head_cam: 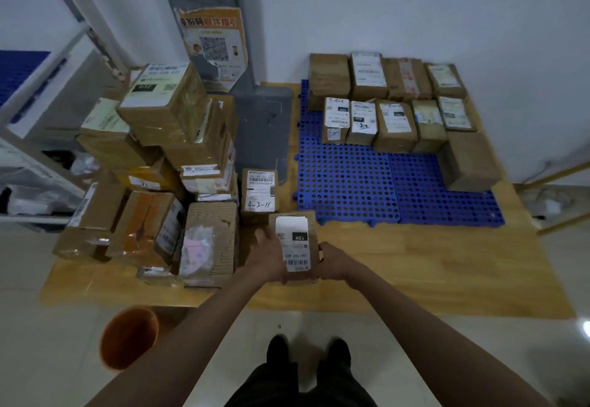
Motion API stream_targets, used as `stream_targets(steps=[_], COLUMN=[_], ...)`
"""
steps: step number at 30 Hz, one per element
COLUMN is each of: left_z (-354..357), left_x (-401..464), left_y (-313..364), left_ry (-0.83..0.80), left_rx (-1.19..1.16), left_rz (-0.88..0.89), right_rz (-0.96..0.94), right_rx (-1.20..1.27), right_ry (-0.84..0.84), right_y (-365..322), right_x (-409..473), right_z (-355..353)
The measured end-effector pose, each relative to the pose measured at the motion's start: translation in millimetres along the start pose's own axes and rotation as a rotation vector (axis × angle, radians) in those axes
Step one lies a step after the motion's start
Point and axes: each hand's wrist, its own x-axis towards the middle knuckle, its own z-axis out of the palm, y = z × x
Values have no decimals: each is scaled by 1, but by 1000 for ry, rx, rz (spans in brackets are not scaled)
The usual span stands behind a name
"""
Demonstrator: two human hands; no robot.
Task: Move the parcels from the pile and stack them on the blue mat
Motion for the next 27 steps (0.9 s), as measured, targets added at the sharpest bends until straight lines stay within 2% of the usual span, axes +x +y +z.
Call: stream_targets(steps=[8, 19, 27], left_z=[-17, -35, -24], left_x=[6, 27, 66], left_y=[53, 164, 246], left_ry=[13, -6, -43], left_rx=[16, 36, 106], left_rz=[321, 463, 444], right_rz=[20, 49, 68], right_rx=[124, 139, 129], right_ry=[140, 327, 341], right_y=[19, 62, 113], right_x=[-35, -69, -50], right_z=[-60, -147, -217])
